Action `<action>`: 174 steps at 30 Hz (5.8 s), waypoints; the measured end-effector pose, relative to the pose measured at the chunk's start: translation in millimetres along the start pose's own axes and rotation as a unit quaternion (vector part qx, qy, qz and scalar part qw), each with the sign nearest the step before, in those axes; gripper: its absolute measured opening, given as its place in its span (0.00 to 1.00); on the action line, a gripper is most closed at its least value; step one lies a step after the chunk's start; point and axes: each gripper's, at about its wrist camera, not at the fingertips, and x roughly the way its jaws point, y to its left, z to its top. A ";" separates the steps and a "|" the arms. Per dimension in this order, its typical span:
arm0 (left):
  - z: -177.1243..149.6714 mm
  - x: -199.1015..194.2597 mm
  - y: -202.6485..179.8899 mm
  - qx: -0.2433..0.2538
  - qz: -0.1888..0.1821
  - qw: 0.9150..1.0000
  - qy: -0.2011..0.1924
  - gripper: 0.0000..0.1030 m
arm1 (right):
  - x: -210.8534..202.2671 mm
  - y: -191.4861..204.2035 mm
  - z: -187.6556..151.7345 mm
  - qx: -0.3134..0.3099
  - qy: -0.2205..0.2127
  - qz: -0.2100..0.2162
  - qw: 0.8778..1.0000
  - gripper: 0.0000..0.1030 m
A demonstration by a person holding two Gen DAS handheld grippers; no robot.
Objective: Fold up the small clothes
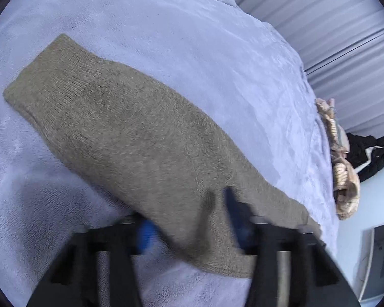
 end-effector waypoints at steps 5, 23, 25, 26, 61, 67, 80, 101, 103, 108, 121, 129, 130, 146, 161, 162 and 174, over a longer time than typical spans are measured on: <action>6.1 -15.2 -20.6 0.053 -0.056 0.997 -0.005 0.10 | 4.1 -13.2 12.3 0.009 -0.012 0.015 1.000 1.00; -148.5 37.9 -311.0 0.366 -0.221 0.895 0.129 0.10 | -54.1 -158.0 -42.3 0.169 -0.095 0.052 0.980 1.00; -179.4 59.7 -323.4 0.390 -0.198 0.886 0.154 0.11 | -53.6 -177.9 -52.3 0.192 -0.091 0.047 0.976 1.00; -191.4 64.9 -321.2 0.400 -0.186 0.883 0.160 0.11 | -53.2 -187.9 -58.0 0.203 -0.089 0.046 0.974 1.00; -120.1 98.2 -182.5 0.377 0.054 0.915 0.136 0.74 | -21.7 -89.7 71.5 -0.075 -0.169 -0.138 0.973 0.07; -122.3 100.1 -186.9 0.396 0.057 0.905 0.144 0.74 | -46.9 -212.0 31.7 0.235 -0.208 0.086 0.946 0.23; -86.5 117.2 -218.1 0.386 0.023 0.902 0.191 0.74 | -5.0 -217.9 -51.7 0.434 -0.139 0.339 0.823 0.65; -55.9 142.3 -192.9 0.383 -0.040 0.887 0.255 0.14 | 91.6 -36.2 -6.2 0.370 -0.019 0.429 0.824 0.06; -54.5 139.9 -192.0 0.381 -0.043 0.888 0.253 0.14 | 84.6 -36.3 -8.1 0.355 -0.020 0.423 0.833 0.08; -49.9 109.4 -202.3 0.399 -0.023 0.891 0.216 0.14 | 42.0 -66.3 -24.1 0.287 -0.040 0.393 0.873 0.55; -113.8 96.6 -215.8 0.428 0.025 0.881 0.201 0.14 | -14.6 -283.1 -84.1 0.474 -0.160 0.189 0.845 0.14; -125.6 94.4 -213.1 0.431 0.066 0.882 0.177 0.14 | -23.6 -289.6 -101.5 0.428 -0.122 0.107 0.889 0.10; -126.4 93.0 -213.9 0.431 0.074 0.882 0.176 0.14 | -23.0 -289.9 -104.1 0.424 -0.118 0.108 0.892 0.10; -211.3 38.6 -245.1 0.426 0.146 0.868 0.210 0.15 | -65.5 -255.4 -101.9 0.327 -0.039 0.141 0.934 0.57; -252.8 -14.9 -282.0 0.440 0.183 0.861 0.178 0.97 | -94.9 -249.1 -109.9 0.279 -0.015 0.163 0.946 0.76; -254.9 -14.5 -286.2 0.440 0.184 0.861 0.176 1.00 | -97.0 -248.4 -109.5 0.273 -0.018 0.163 0.948 0.77; -275.3 -22.9 -300.8 0.446 0.204 0.853 0.181 1.00 | -94.1 -251.0 -110.3 0.266 -0.016 0.208 0.941 1.00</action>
